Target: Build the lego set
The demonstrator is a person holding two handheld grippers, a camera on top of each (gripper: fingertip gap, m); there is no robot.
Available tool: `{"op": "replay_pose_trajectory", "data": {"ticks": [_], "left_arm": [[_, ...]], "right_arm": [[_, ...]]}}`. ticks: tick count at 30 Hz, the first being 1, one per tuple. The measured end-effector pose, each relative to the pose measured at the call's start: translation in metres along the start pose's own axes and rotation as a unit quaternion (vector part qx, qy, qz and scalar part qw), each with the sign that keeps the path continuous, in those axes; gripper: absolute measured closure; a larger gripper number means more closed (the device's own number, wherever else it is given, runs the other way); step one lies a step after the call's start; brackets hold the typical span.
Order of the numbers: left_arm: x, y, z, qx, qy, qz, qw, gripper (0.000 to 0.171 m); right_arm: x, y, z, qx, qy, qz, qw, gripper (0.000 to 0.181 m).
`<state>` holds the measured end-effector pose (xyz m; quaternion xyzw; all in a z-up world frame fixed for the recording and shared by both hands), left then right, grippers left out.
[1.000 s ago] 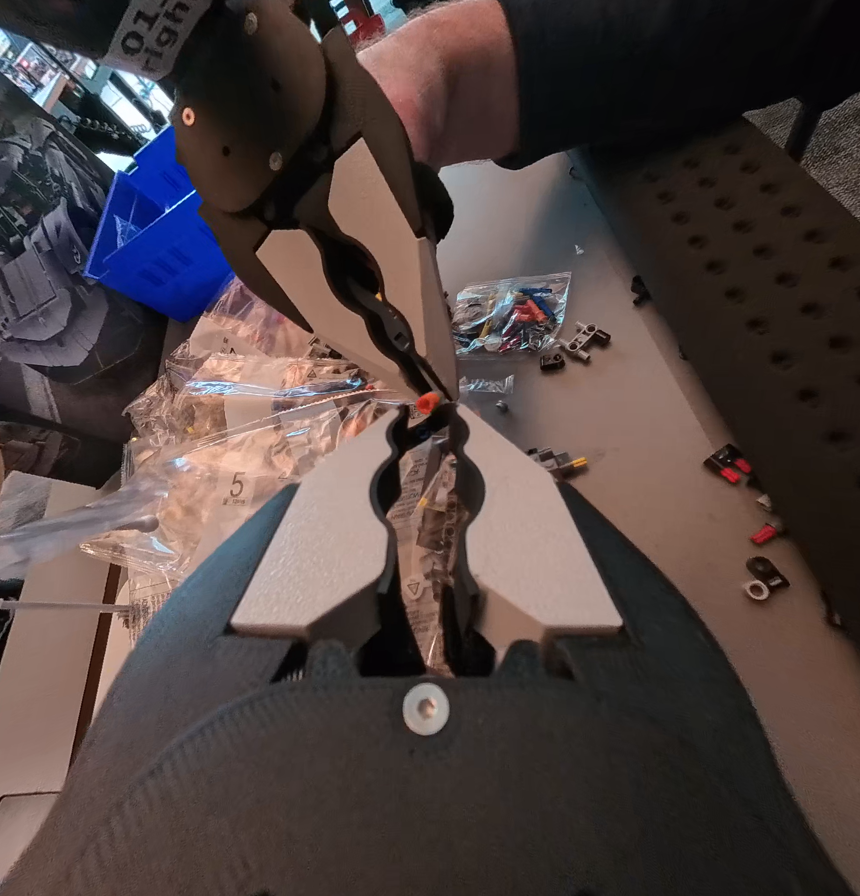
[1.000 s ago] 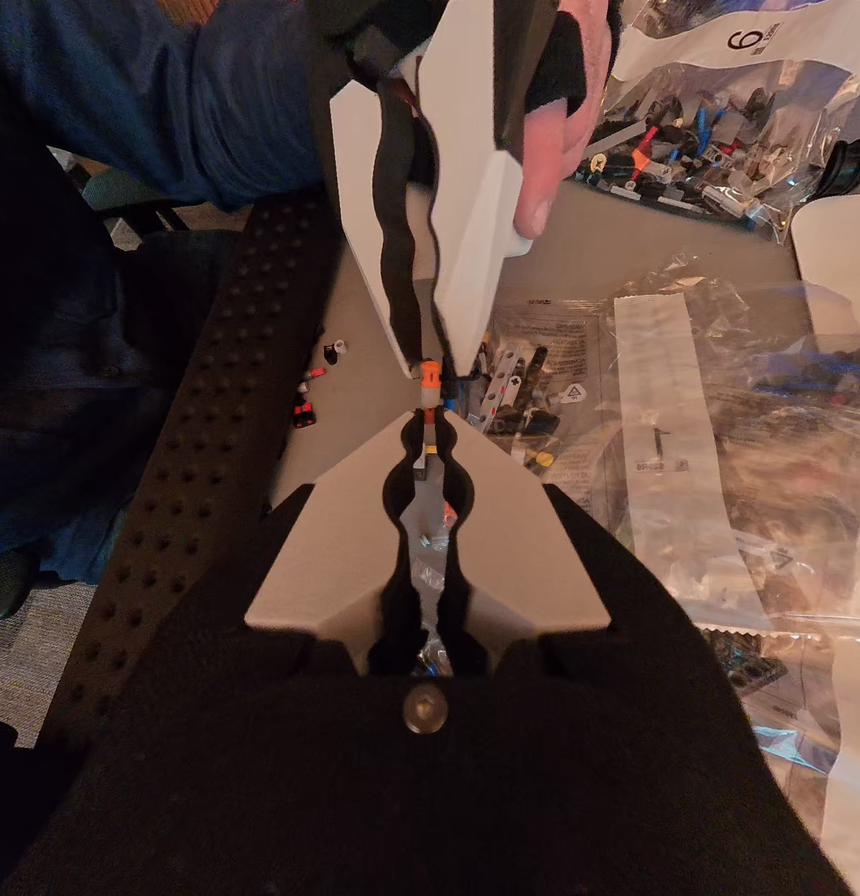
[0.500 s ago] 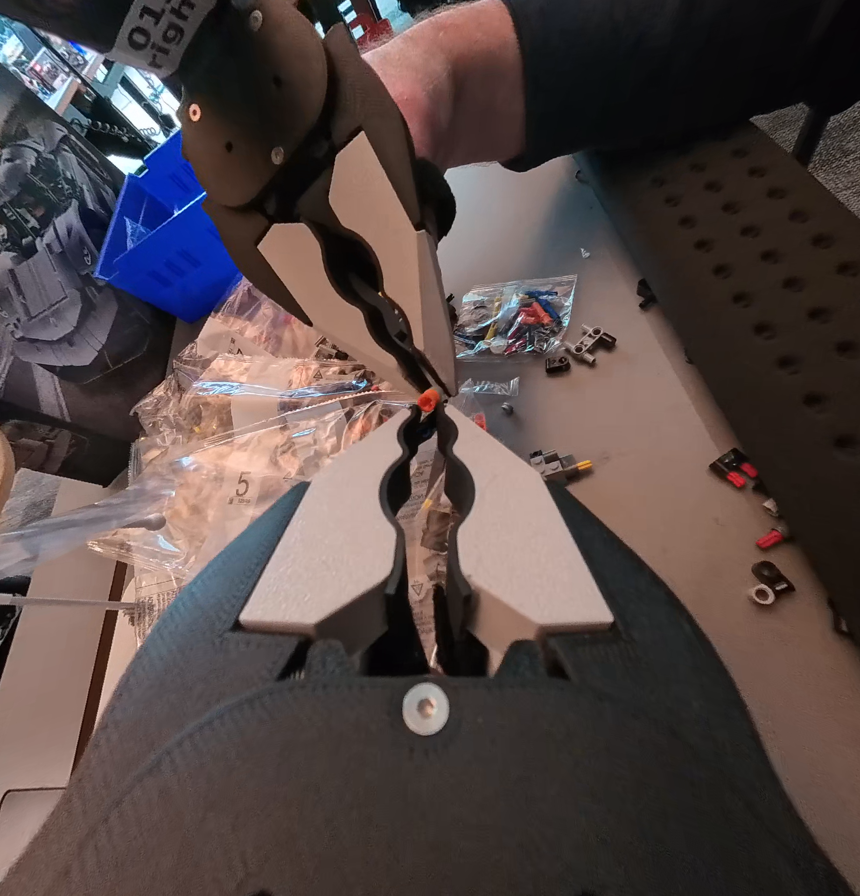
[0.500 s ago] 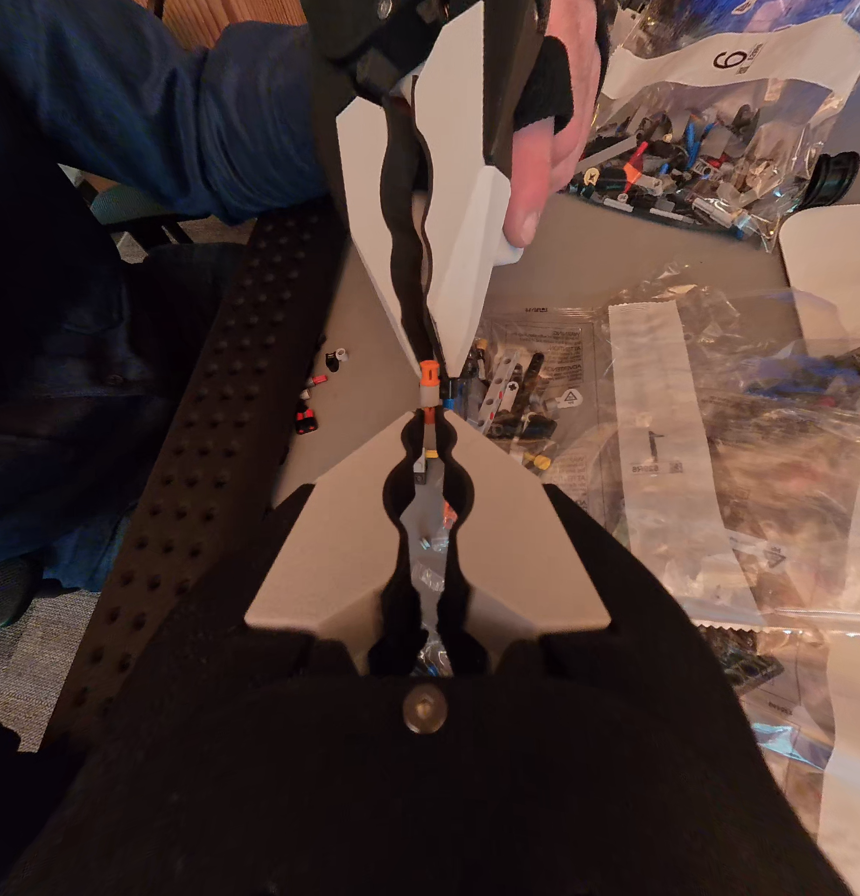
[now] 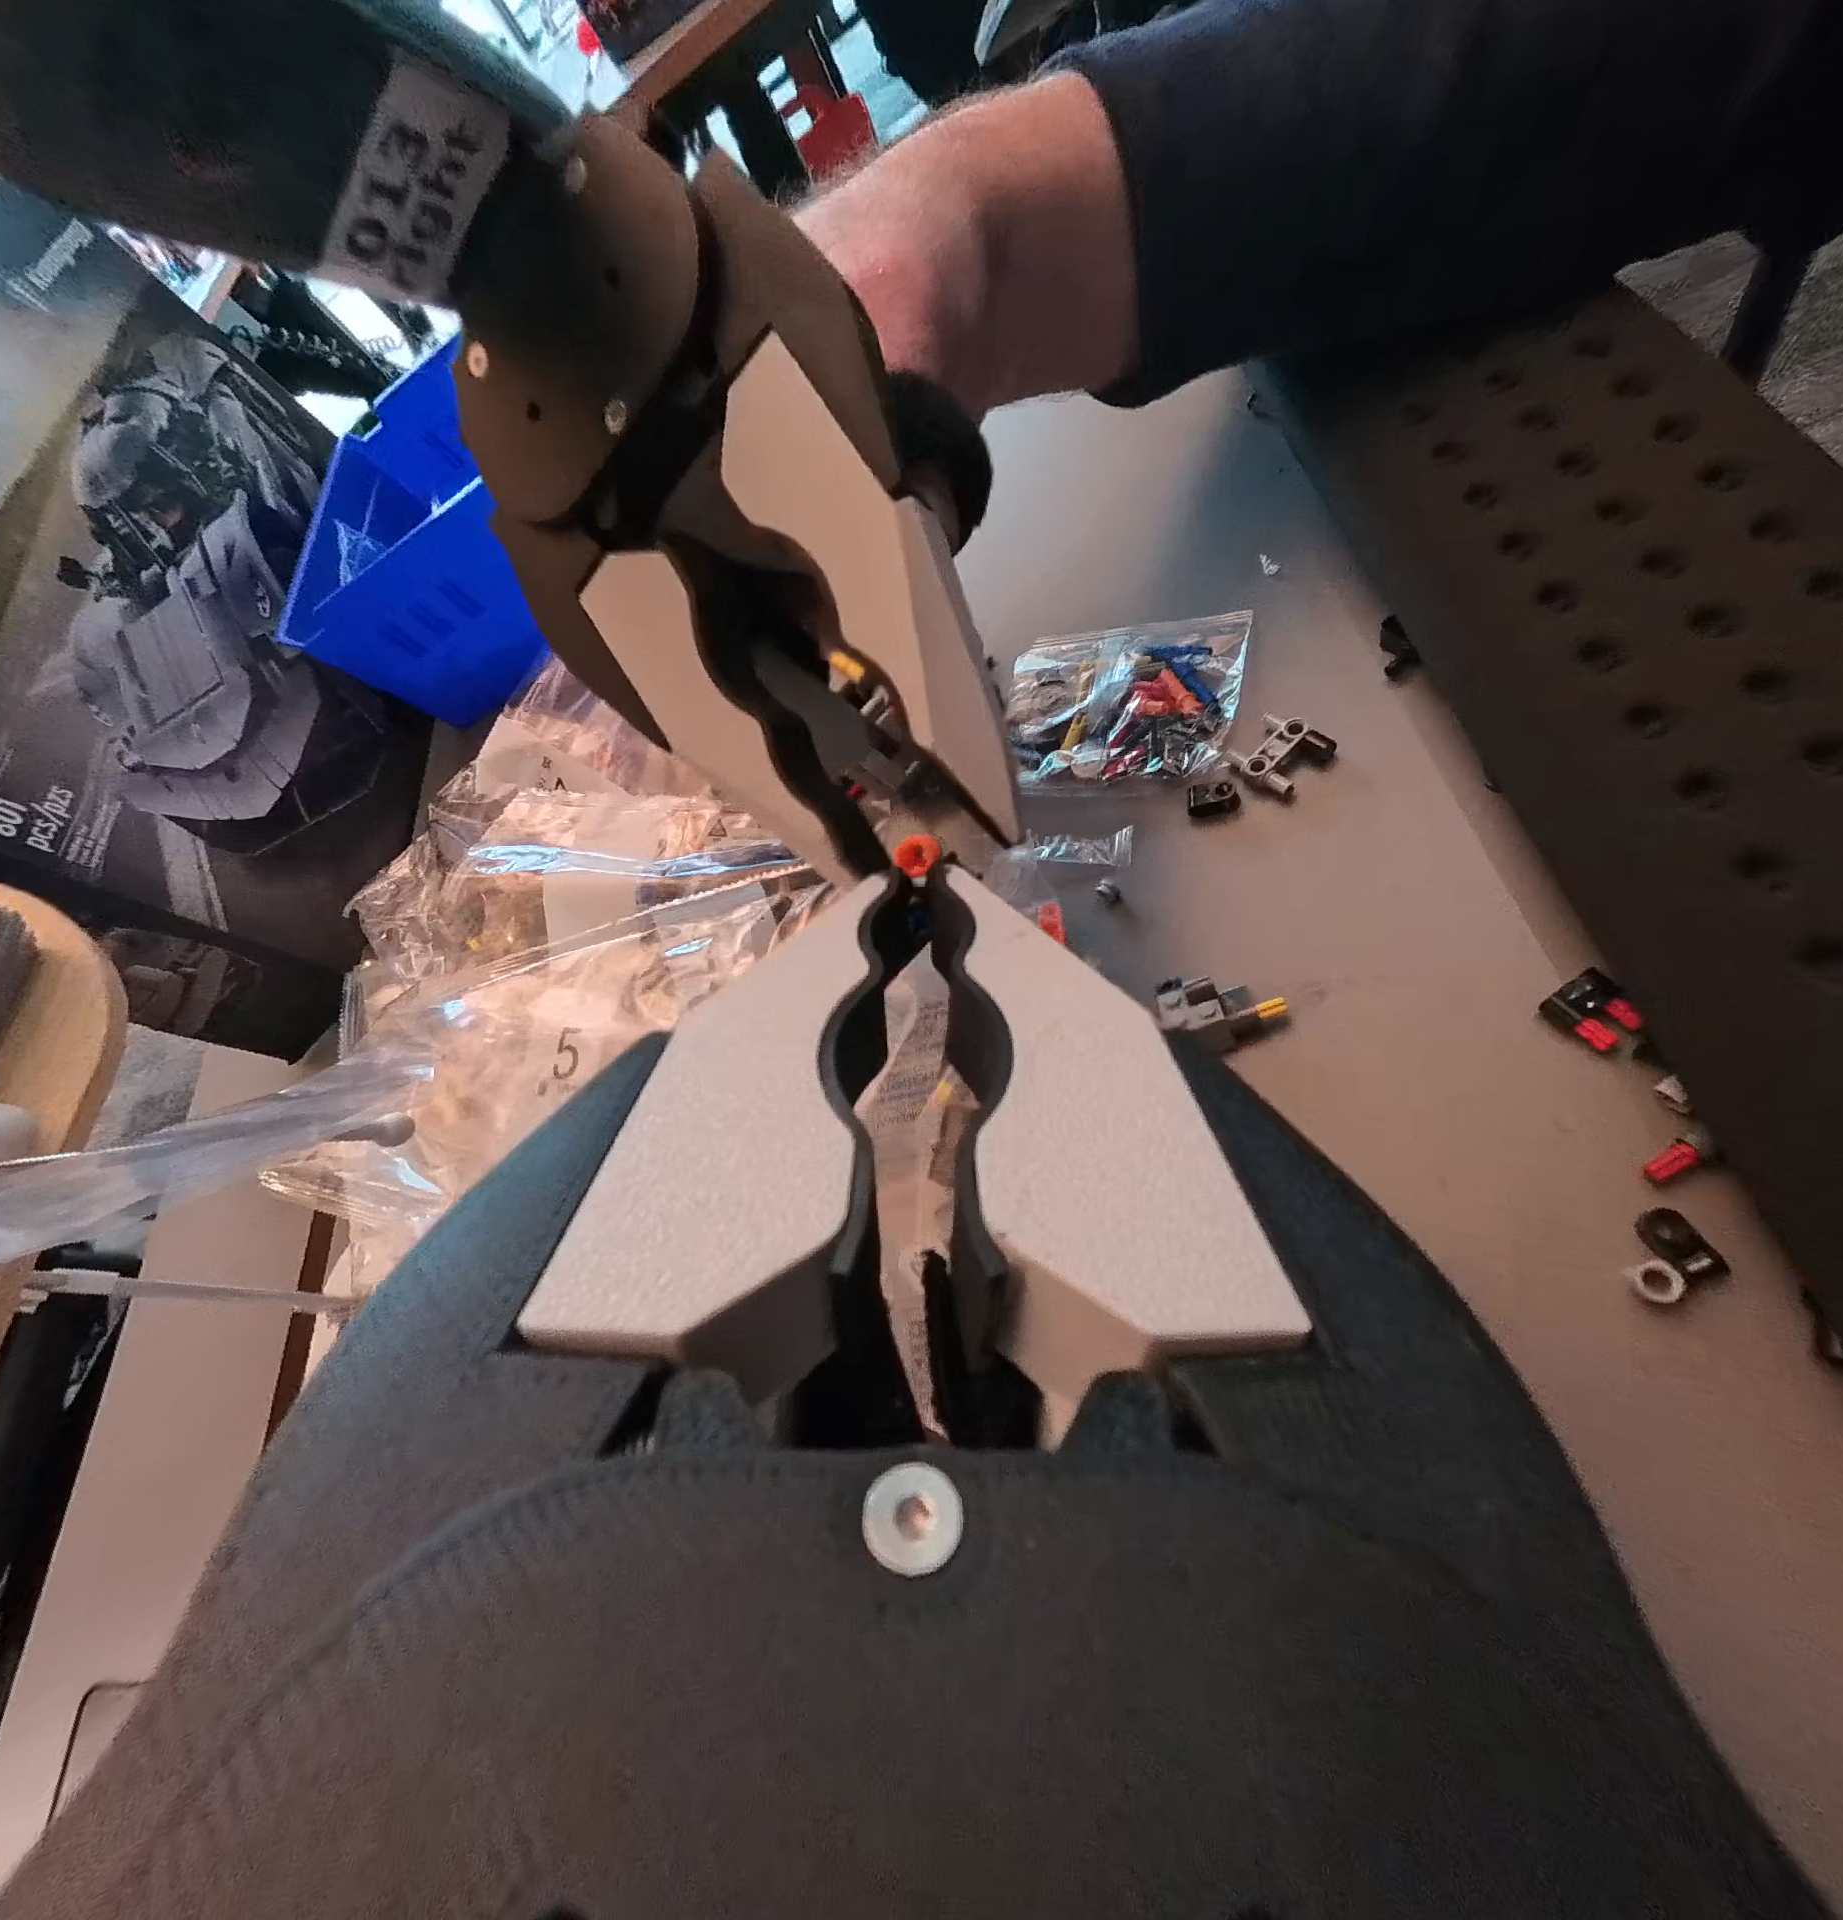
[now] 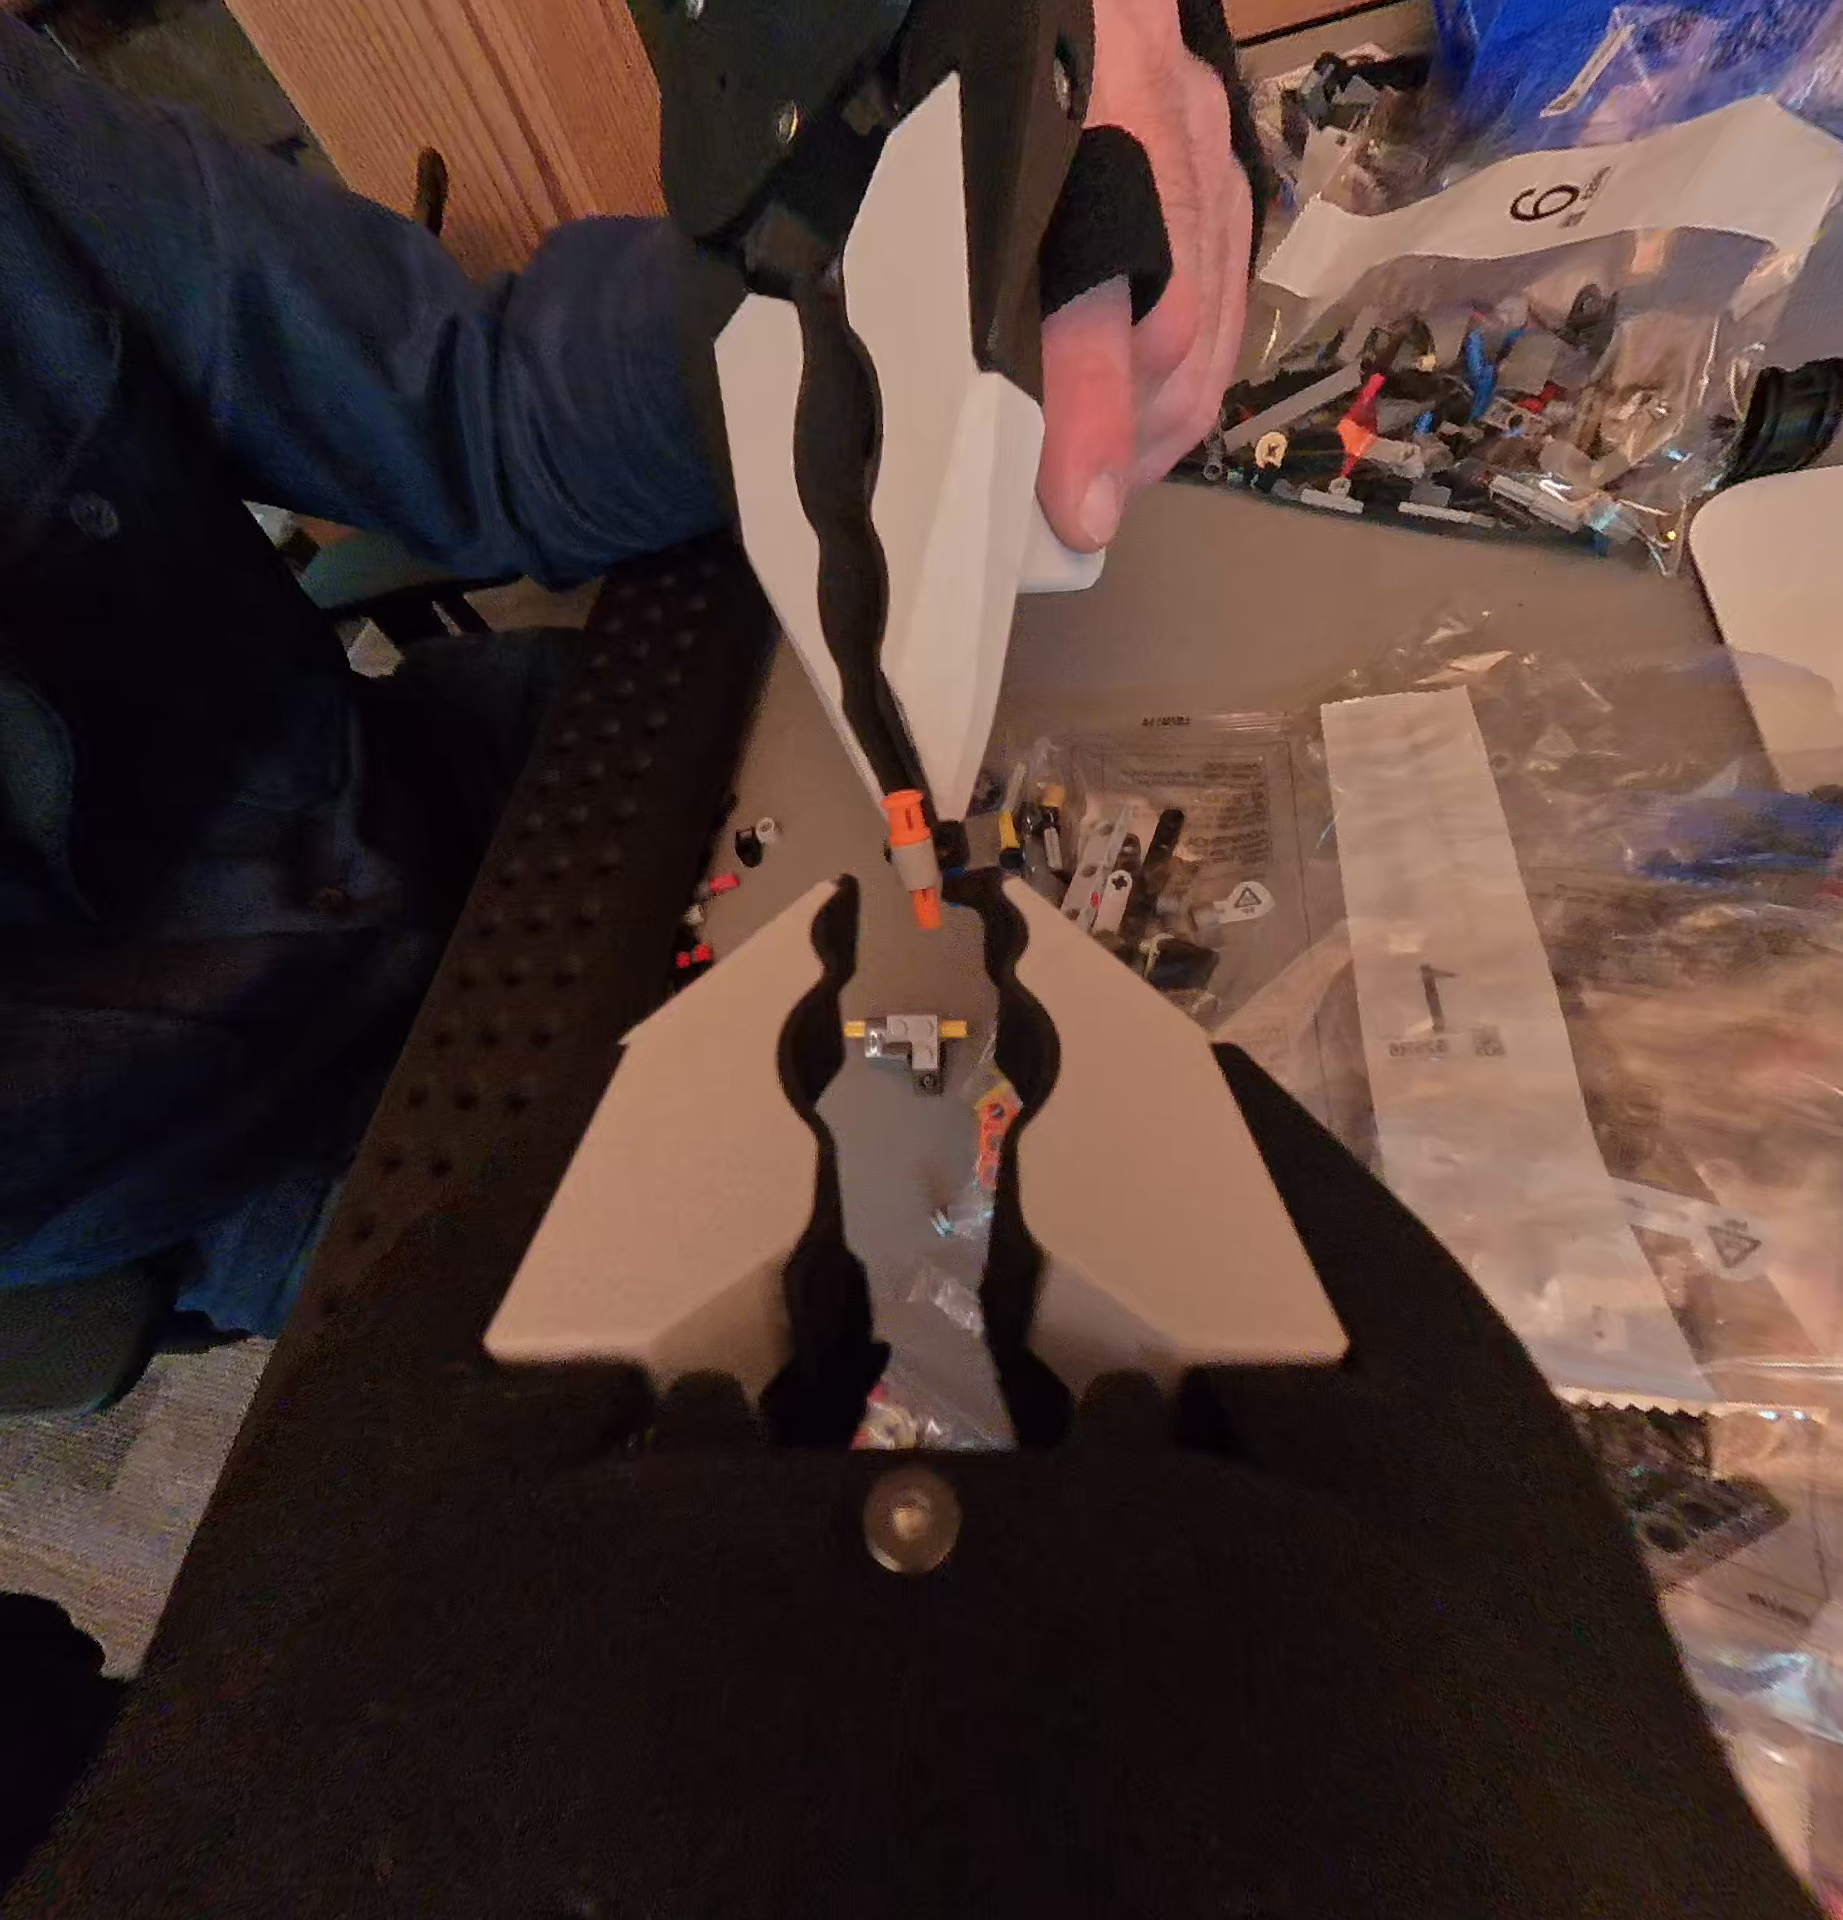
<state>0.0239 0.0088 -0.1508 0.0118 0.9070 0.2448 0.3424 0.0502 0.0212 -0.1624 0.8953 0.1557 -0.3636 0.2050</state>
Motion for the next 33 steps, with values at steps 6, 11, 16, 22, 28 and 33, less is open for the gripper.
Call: {"op": "replay_pose_trajectory", "data": {"ticks": [6, 11, 16, 22, 28, 33], "left_arm": [[-0.004, 0.003, -0.004, -0.009, -0.012, 0.0, 1.0, 0.17], [-0.003, 0.001, -0.002, -0.008, -0.007, 0.007, 1.0, 0.171], [0.001, 0.006, -0.005, -0.03, 0.005, 0.014, 0.999, 0.171], [0.002, 0.017, -0.026, -0.036, -0.032, -0.021, 0.999, 0.171], [-0.005, 0.013, -0.017, -0.03, -0.047, -0.019, 0.998, 0.163], [-0.002, 0.005, 0.001, -0.016, -0.015, -0.006, 1.0, 0.157]], "right_arm": [[-0.004, 0.001, -0.002, -0.007, -0.019, -0.001, 1.0, 0.169], [-0.001, 0.001, 0.0, -0.01, -0.009, -0.009, 1.0, 0.172], [-0.003, -0.005, -0.005, 0.016, -0.024, -0.018, 0.999, 0.179], [-0.001, -0.006, -0.014, 0.026, -0.03, -0.018, 0.999, 0.179], [0.0, -0.007, -0.004, 0.037, -0.004, -0.018, 0.999, 0.179], [0.0, -0.007, -0.002, 0.047, 0.004, -0.026, 0.999, 0.179]]}}
Point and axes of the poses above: each gripper's, where its closed fingertips meet, z out along the fingers, x out of its underside, y = z × x across the jaws, the point moved 2 cm from there along -z, back along the fingers, and after that the axes turned 14 degrees about y, right-handed, at the moved point
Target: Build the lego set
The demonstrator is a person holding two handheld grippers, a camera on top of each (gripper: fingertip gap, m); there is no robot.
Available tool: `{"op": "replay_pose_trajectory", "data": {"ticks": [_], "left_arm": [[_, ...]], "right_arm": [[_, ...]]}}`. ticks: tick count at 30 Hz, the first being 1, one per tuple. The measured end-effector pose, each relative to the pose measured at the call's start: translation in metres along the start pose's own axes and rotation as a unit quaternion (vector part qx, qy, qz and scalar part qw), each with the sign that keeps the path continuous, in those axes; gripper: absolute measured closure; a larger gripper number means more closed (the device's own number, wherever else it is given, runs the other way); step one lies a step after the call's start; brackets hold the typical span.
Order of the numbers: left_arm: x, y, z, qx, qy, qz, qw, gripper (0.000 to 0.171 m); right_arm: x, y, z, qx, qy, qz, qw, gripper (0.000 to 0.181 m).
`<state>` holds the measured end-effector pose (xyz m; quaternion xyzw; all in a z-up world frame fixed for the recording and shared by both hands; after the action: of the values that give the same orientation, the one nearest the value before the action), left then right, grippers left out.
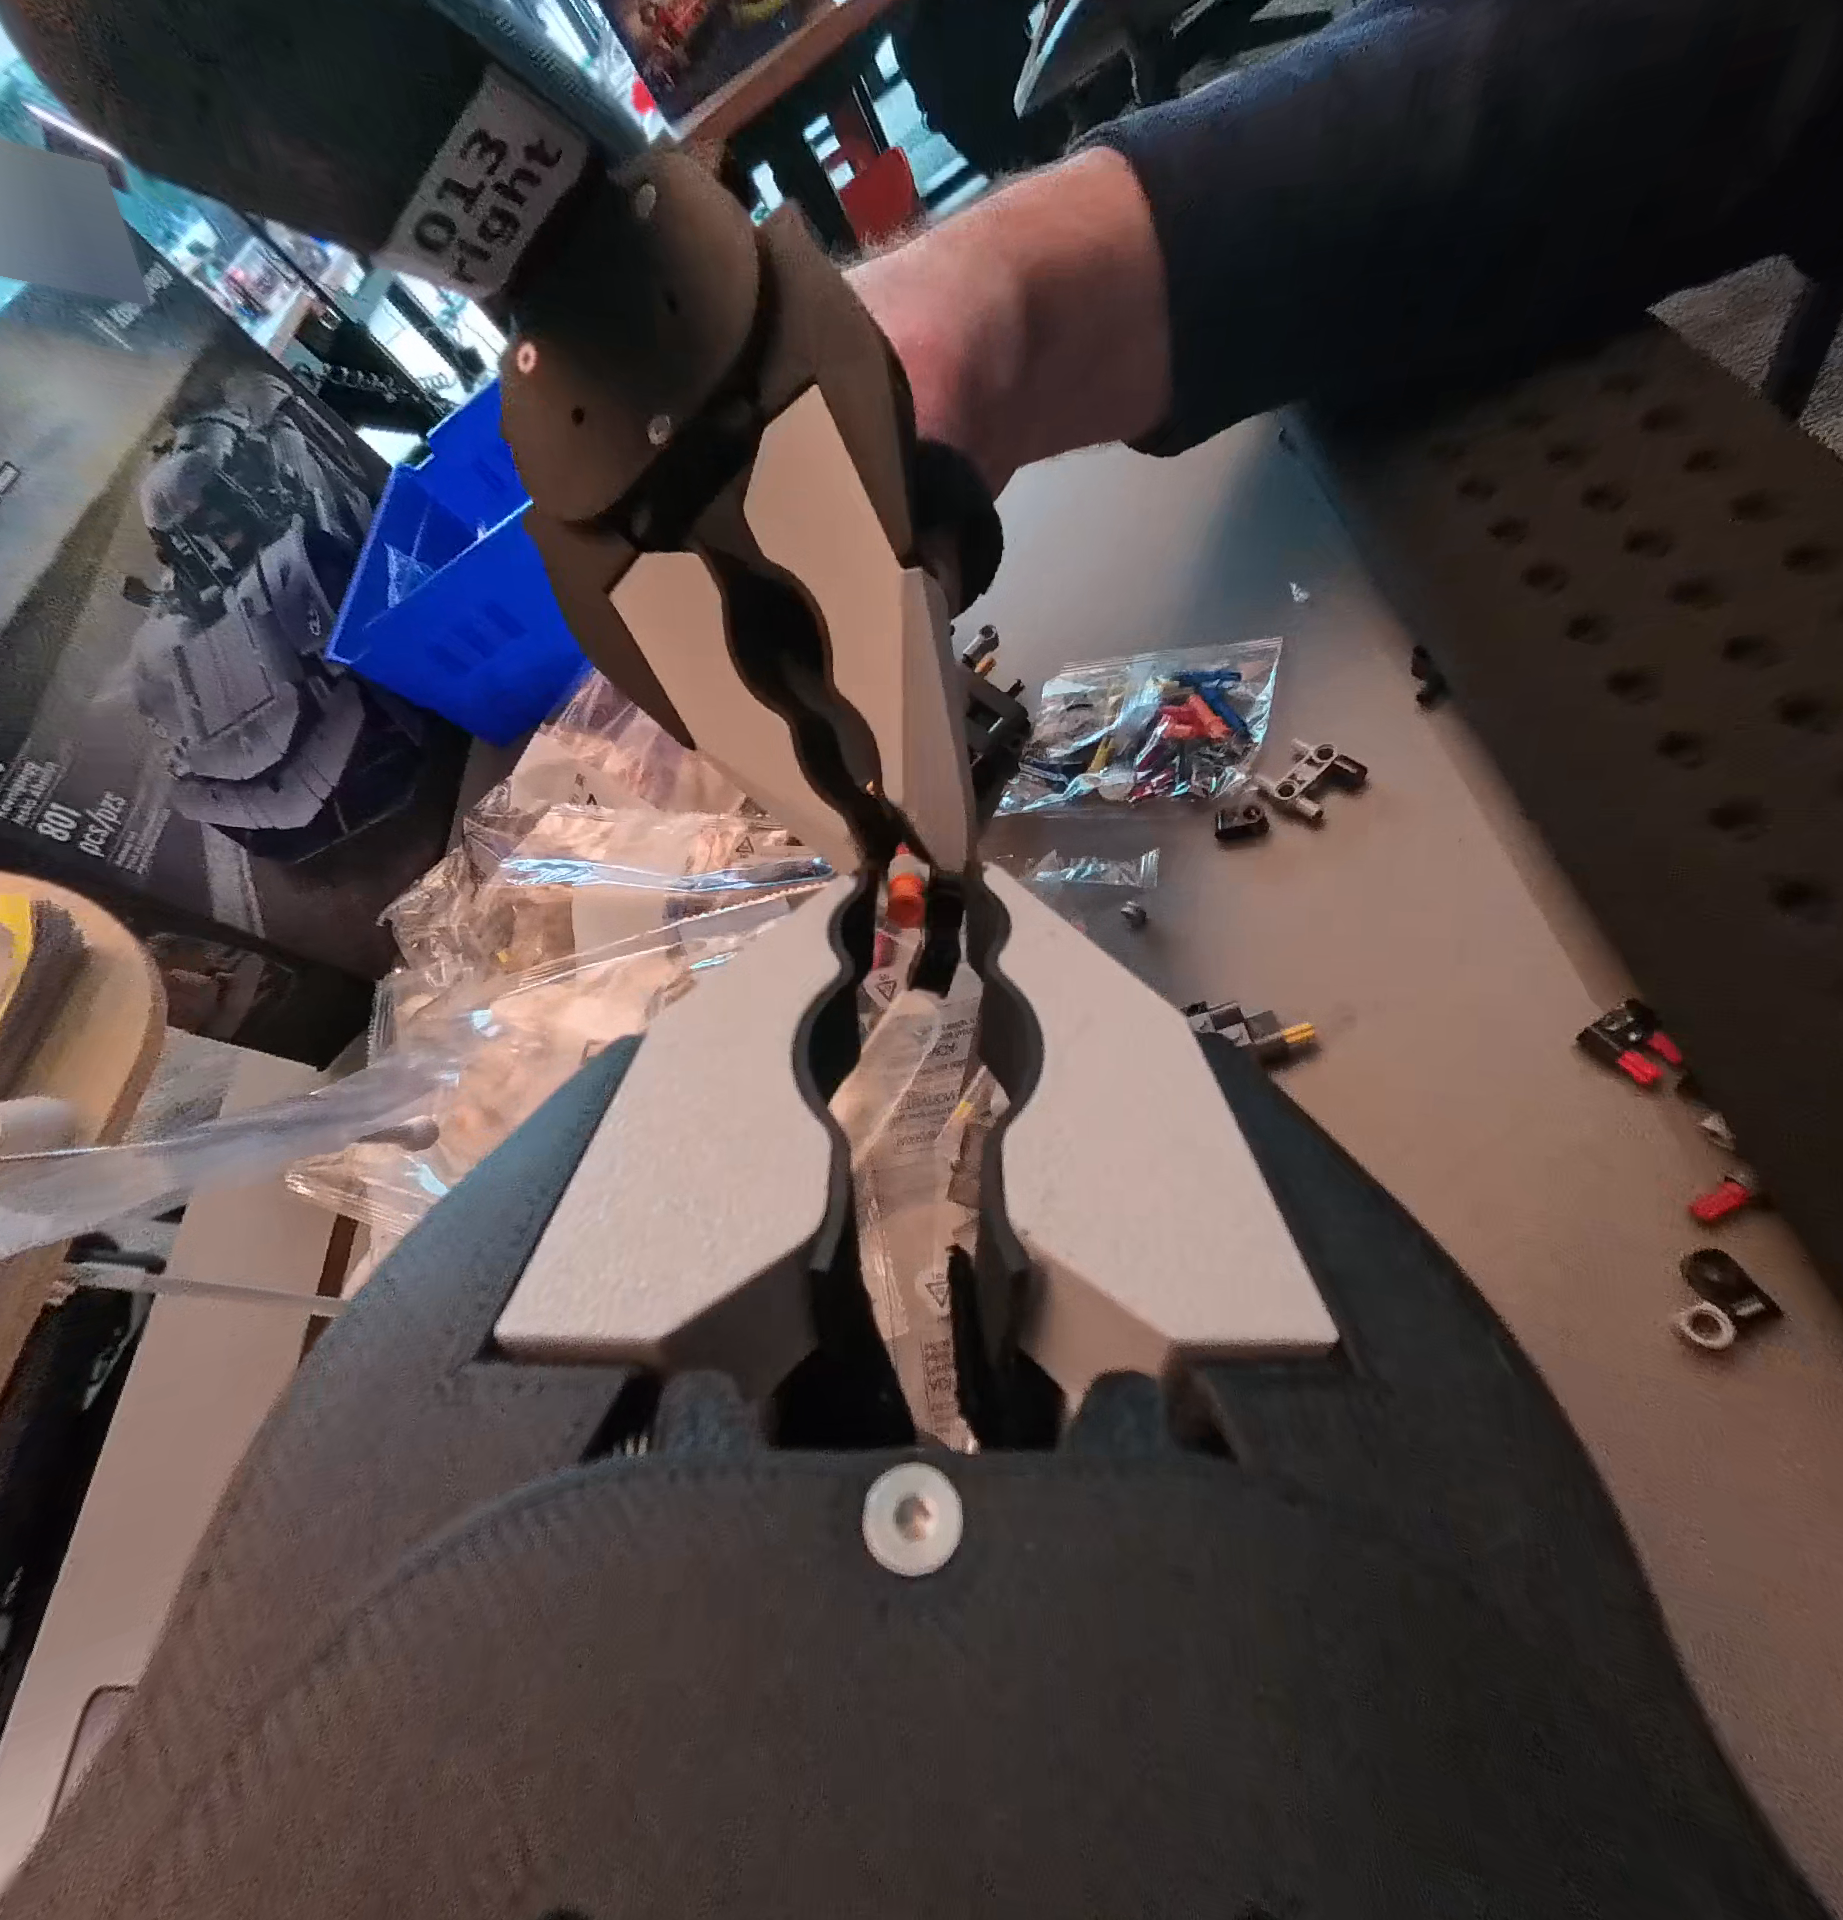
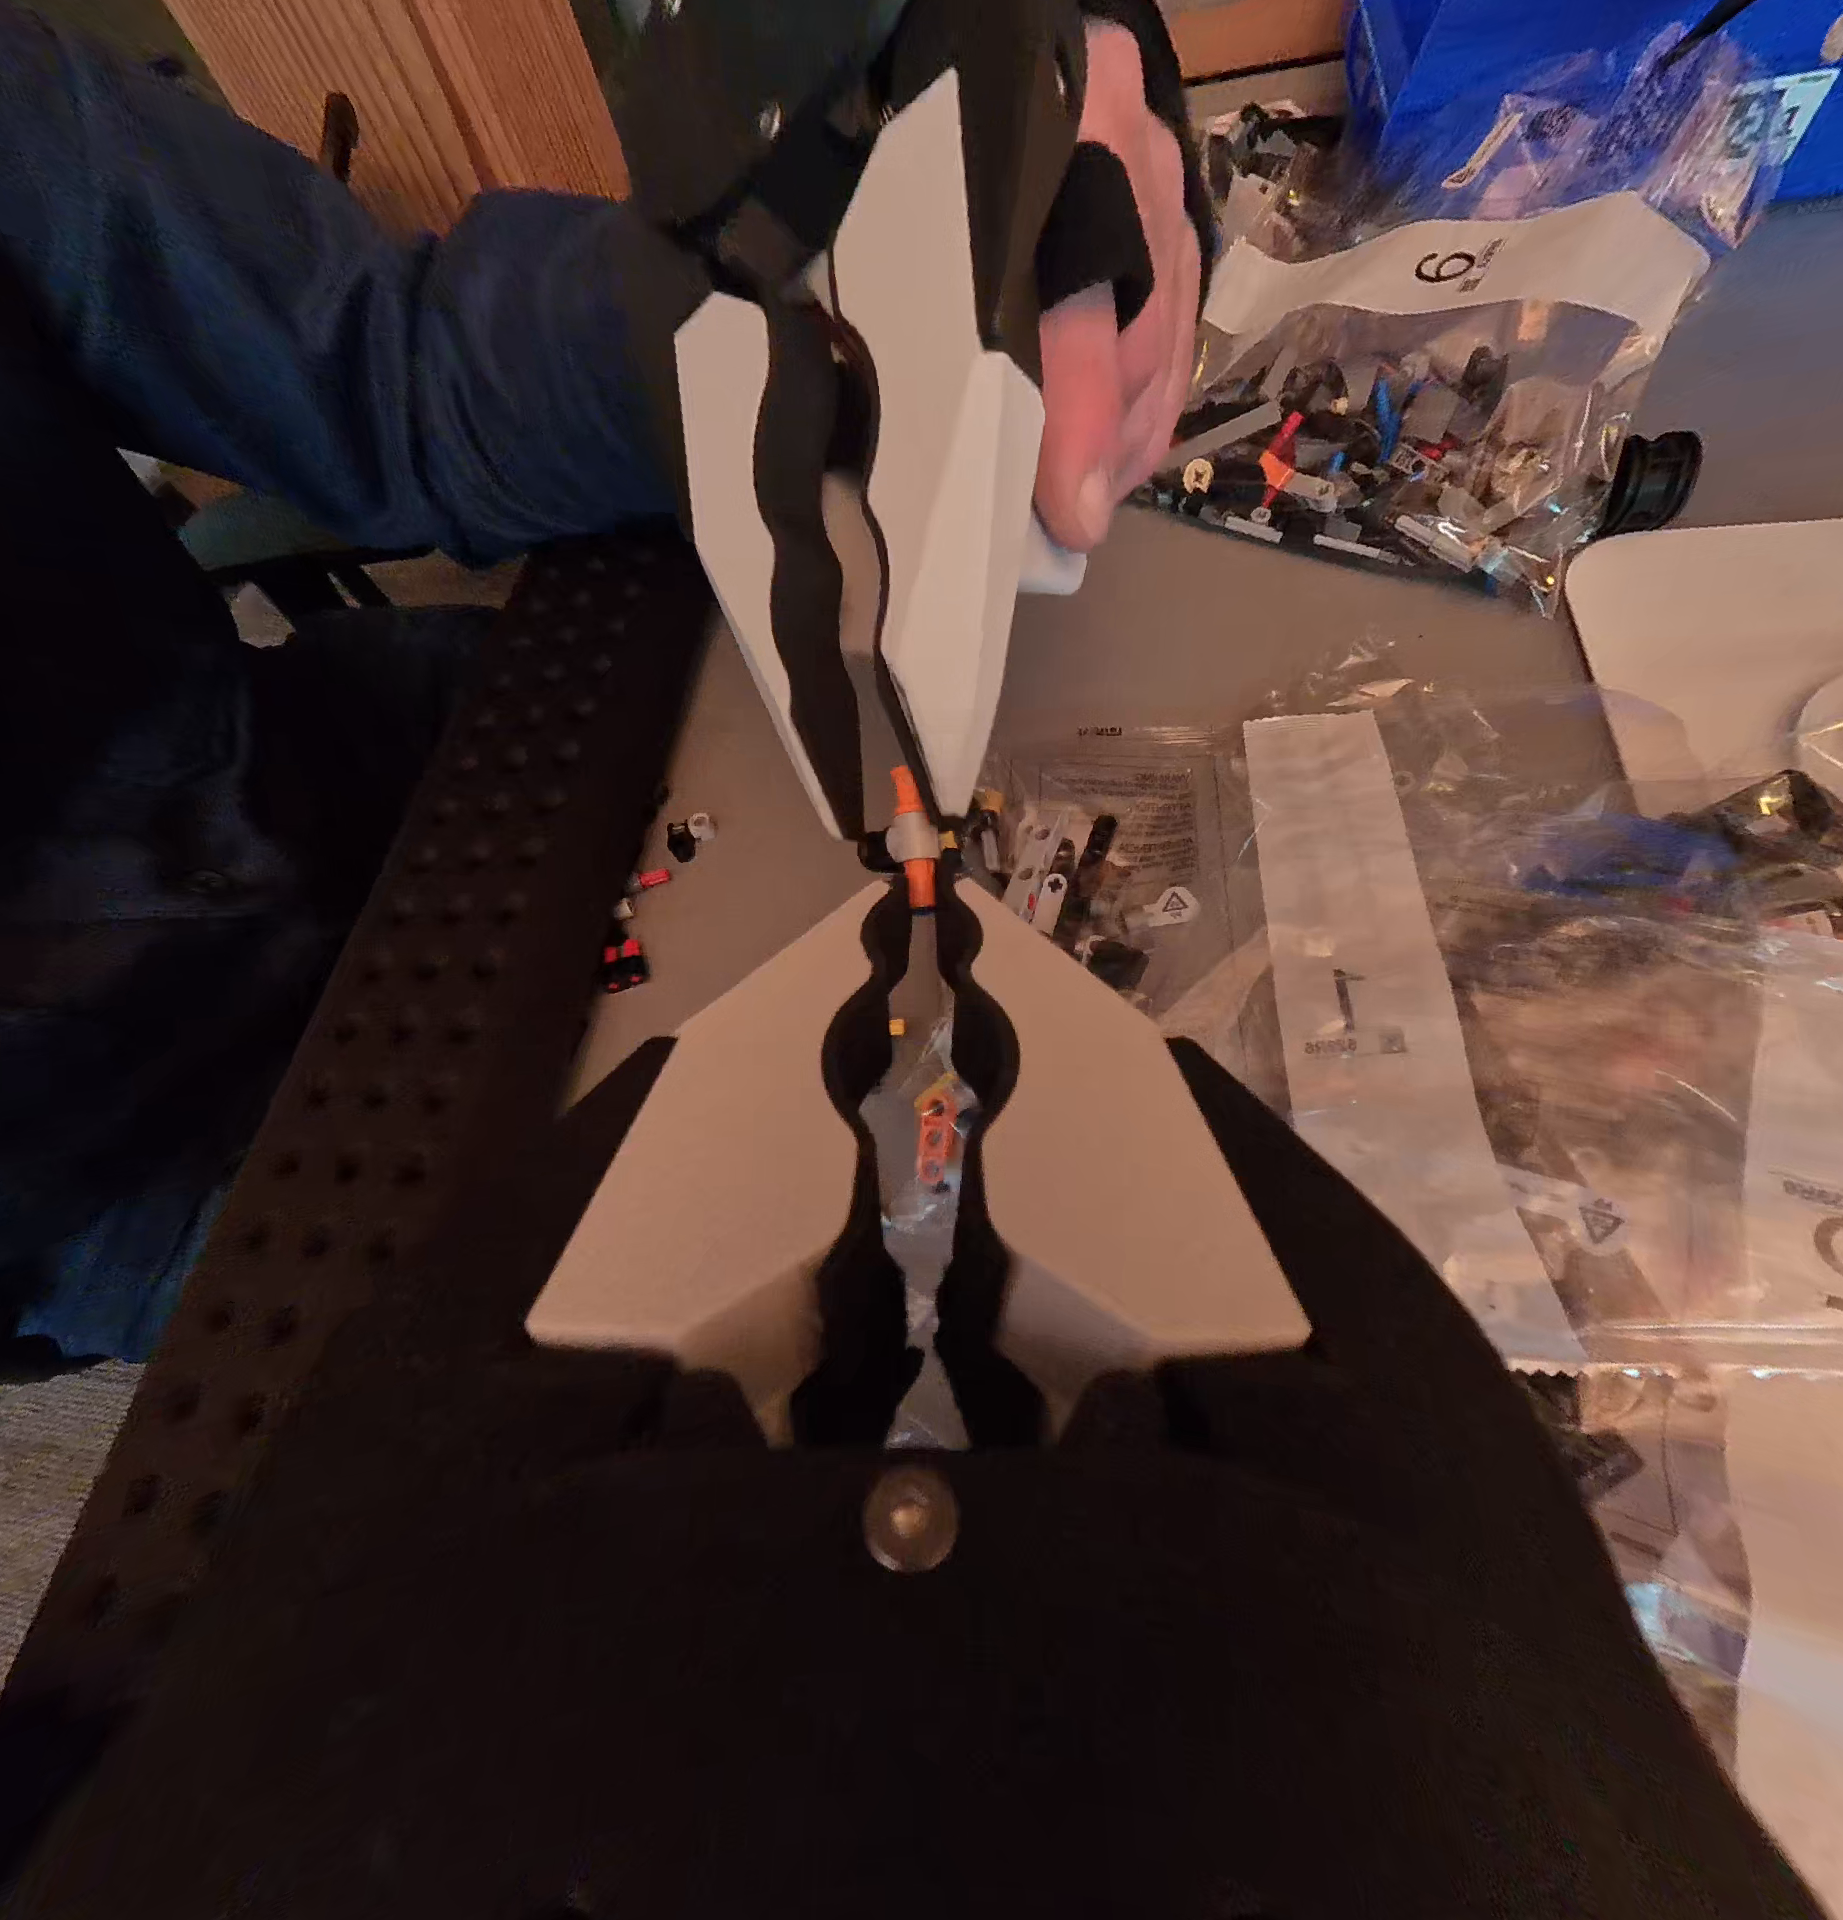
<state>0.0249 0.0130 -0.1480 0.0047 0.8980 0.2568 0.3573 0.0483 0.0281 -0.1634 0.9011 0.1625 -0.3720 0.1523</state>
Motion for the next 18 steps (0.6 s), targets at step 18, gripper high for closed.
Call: {"op": "replay_pose_trajectory", "data": {"ticks": [18], "left_arm": [[0.0088, 0.0039, 0.0032, 0.005, 0.024, -0.021, 0.999, 0.168]], "right_arm": [[0.0034, -0.0074, 0.0044, 0.1, 0.045, -0.058, 0.992, 0.18]]}}
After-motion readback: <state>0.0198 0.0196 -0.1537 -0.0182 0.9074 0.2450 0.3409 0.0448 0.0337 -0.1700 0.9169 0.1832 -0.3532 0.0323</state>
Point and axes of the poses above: each gripper's, where its closed fingertips meet, z out along the fingers, x out of its underside, y = z × x across the jaws, the point moved 2 cm from there along -z, back along the fingers, and after that the axes turned 14 degrees about y, right-handed, at the moved point
